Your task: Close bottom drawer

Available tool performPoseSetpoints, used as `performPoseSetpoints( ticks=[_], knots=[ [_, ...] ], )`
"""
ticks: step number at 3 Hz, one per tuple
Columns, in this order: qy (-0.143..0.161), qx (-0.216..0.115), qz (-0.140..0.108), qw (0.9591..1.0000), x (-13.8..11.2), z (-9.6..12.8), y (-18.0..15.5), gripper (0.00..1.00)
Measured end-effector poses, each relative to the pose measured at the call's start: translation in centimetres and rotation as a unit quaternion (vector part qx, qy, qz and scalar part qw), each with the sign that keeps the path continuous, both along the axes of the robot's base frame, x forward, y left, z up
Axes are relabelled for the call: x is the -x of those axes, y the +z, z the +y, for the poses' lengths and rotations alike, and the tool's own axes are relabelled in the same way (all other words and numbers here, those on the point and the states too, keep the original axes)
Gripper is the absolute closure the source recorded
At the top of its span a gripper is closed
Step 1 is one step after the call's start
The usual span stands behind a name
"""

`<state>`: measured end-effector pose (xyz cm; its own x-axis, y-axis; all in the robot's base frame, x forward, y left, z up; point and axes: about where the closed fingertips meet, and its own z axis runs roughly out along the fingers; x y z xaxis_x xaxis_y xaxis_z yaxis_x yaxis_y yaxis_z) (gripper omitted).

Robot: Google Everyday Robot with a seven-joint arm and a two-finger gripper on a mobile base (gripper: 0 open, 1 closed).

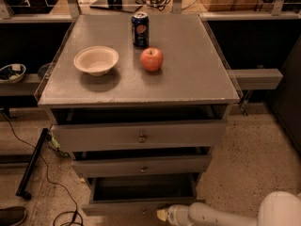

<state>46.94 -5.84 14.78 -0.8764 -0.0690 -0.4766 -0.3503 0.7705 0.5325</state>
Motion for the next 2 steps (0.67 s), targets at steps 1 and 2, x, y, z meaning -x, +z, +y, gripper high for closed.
performPoseSetpoints(
  ticks=[1, 2],
  knots=[
    [-0.004, -0.005, -0.004, 1.0000, -0.55, 1.03, 0.44, 1.00],
    [-0.004, -0.006, -0.003, 1.0000, -0.53, 1.04, 0.36, 1.00]
  ],
)
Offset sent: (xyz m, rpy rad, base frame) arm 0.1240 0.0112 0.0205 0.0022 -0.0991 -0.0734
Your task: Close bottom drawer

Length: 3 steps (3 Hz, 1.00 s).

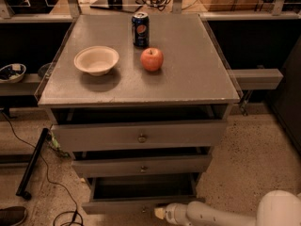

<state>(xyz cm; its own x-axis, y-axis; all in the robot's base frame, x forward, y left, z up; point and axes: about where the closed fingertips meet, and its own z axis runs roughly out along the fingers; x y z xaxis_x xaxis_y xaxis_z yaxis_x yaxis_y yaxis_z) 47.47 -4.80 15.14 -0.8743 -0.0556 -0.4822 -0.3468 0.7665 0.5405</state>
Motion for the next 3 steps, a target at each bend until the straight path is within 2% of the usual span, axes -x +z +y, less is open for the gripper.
performPoseSetpoints(
  ticks=[1, 2, 3],
  knots=[
    [-0.003, 0.002, -0.006, 1.0000, -1.2, 0.3, 0.3, 1.00],
    [-0.003, 0.002, -0.007, 1.0000, -1.0, 0.3, 0.4, 1.00],
    [-0.001, 0.004, -0.020, 0.9998, -2.5, 1.1, 0.9, 1.00]
  ],
)
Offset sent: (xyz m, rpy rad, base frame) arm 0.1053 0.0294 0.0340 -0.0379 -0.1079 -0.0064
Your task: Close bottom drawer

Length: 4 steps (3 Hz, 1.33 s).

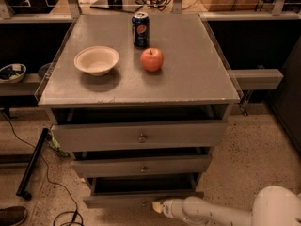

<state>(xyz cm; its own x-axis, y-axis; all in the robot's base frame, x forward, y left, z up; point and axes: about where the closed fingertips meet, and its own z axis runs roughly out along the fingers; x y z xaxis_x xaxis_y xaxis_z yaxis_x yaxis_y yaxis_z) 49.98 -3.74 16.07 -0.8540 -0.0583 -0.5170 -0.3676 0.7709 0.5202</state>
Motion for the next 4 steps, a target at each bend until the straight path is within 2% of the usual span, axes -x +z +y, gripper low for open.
performPoseSetpoints(
  ticks=[1, 2, 4],
  knots=[
    [-0.001, -0.001, 0.002, 1.0000, 0.1, 0.0, -0.1, 1.00],
    [-0.020, 0.001, 0.007, 0.9998, -0.4, -0.6, -0.8, 1.00],
    [-0.028, 0.004, -0.011, 0.9995, -2.2, 0.0, -0.5, 1.00]
  ],
)
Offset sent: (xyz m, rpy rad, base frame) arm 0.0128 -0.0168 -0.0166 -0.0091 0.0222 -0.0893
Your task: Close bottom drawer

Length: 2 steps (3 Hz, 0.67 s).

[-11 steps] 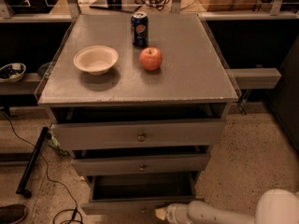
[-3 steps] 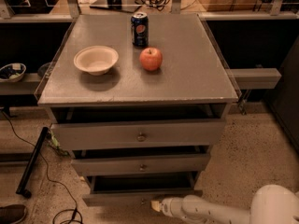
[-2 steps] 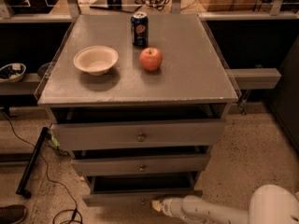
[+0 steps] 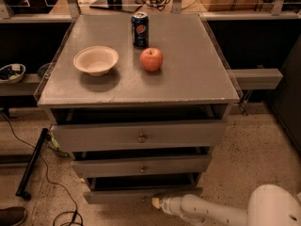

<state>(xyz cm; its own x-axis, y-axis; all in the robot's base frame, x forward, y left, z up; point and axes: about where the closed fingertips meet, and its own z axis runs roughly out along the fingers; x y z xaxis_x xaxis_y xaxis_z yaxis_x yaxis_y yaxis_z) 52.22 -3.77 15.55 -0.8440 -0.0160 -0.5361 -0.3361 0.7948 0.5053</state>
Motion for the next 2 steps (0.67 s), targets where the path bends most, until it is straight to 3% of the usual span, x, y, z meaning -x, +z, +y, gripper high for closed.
performPoseSetpoints(
  ticks=[2],
  knots=[
    [-0.001, 0.003, -0.030, 0.9995, -3.6, 1.3, 0.9, 1.00]
  ],
)
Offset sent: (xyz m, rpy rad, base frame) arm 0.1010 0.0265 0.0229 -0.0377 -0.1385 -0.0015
